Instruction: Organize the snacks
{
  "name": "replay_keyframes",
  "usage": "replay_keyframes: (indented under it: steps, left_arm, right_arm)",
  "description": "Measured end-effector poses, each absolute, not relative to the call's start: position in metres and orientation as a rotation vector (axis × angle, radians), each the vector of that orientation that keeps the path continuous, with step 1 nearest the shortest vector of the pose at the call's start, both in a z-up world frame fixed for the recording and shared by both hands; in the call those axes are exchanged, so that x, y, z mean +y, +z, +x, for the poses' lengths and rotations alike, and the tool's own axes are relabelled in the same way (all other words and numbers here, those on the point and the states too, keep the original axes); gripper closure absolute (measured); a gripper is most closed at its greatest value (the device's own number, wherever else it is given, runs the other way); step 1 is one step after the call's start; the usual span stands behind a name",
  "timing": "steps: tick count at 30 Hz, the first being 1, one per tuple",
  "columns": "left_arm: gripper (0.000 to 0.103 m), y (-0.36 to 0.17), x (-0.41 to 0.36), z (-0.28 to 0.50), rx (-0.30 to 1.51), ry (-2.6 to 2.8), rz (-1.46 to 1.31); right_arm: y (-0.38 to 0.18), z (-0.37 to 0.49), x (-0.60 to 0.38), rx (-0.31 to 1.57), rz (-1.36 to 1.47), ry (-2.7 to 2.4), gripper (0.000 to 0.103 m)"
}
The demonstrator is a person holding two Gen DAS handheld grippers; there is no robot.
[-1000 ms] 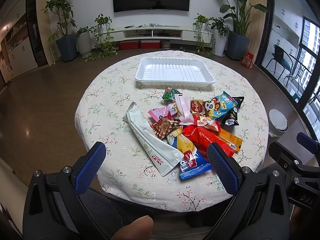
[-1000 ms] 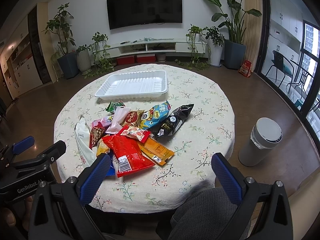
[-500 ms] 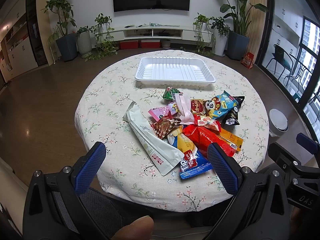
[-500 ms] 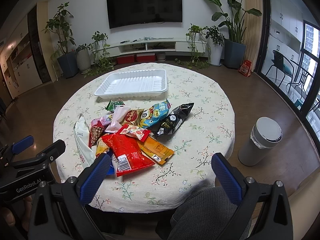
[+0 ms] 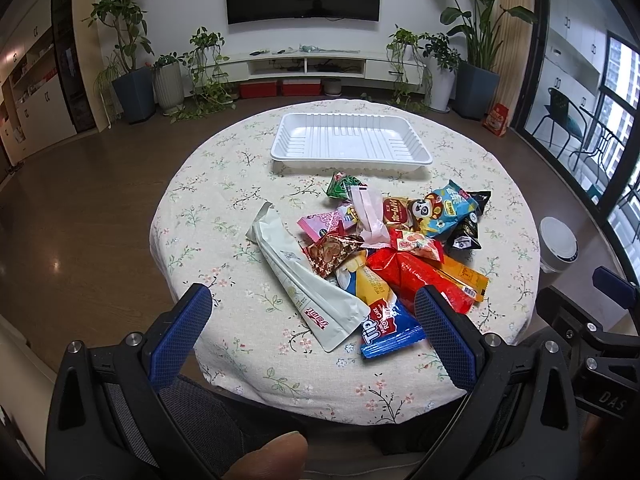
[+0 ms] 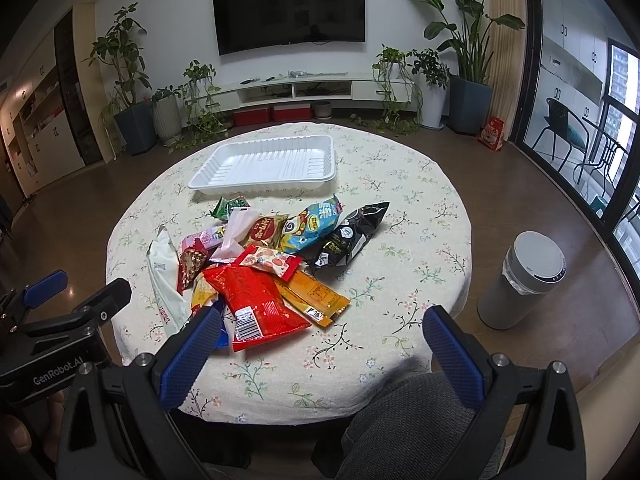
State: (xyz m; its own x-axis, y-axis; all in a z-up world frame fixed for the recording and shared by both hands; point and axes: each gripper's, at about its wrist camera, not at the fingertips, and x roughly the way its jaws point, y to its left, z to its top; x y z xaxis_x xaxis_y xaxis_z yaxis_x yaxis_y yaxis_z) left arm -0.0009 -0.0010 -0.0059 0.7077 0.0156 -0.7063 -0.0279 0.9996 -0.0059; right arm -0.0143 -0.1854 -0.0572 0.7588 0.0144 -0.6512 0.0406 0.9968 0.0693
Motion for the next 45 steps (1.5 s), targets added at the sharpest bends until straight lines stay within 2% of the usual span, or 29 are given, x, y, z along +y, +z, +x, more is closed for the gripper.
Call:
replay_keyframes:
  steps: [9, 11, 13, 15, 20, 21, 23, 26, 29, 31, 35, 45]
  left_arm:
    - [0.0, -0.014, 0.018, 0.002, 0.716, -0.061, -0.086]
    - [0.0, -0.022, 0.029, 0.01, 0.769, -0.24, -0.183]
    - [0.0, -0.031, 0.035, 0.012, 0.814, -0.173, -0.138]
    - [0.0, -0.037, 0.038, 0.013, 0.825, -0.127, -0.086]
    - [0.0, -0.061, 0.062, 0.029, 0.922, -0.107, -0.141]
    - [0.0, -0.064, 0.066, 0.034, 0.931, -0.106, -0.153]
    - [0.0, -0.065, 0.07, 0.041, 0.929, -0.114, -0.172]
    - [0.0, -0.067, 0.062, 0.059, 0.943, -0.107, -0.19]
    - [0.0, -0.073, 0.056, 0.076, 0.986, -0.091, -0.222]
    - [0.0, -0.081, 0.053, 0.089, 1.037, -0.031, -0.211]
    - [0.002, -0.098, 0.06, 0.11, 1.087, 0.104, -0.196]
    - [0.001, -0.125, 0.063, 0.146, 1.202, 0.148, -0.072]
  right_arm:
    - [-0.055, -0.013, -0.194, 0.755, 0.146, 0.067, 0.0]
    - [-0.052, -0.01, -0.198, 0.753, 0.164, 0.083, 0.0]
    - [-0.051, -0.007, -0.203, 0.746, 0.183, 0.118, 0.001]
    - [-0.052, -0.001, -0.213, 0.765, 0.225, 0.173, 0.007]
    - [-0.07, 0.02, -0.241, 0.874, 0.394, 0.303, 0.008]
    - [-0.075, 0.025, -0.248, 0.892, 0.455, 0.34, 0.011]
    - [-0.08, 0.03, -0.258, 0.893, 0.537, 0.376, 0.019]
    - [-0.08, 0.038, -0.267, 0.867, 0.619, 0.408, 0.02]
    - [-0.077, 0.042, -0.259, 0.843, 0.564, 0.404, 0.011]
    - [-0.075, 0.045, -0.249, 0.851, 0.491, 0.426, 0.01]
    - [-0.078, 0.056, -0.236, 0.917, 0.419, 0.468, 0.025]
    - [-0.104, 0.072, -0.265, 0.971, 0.513, 0.351, 0.025]
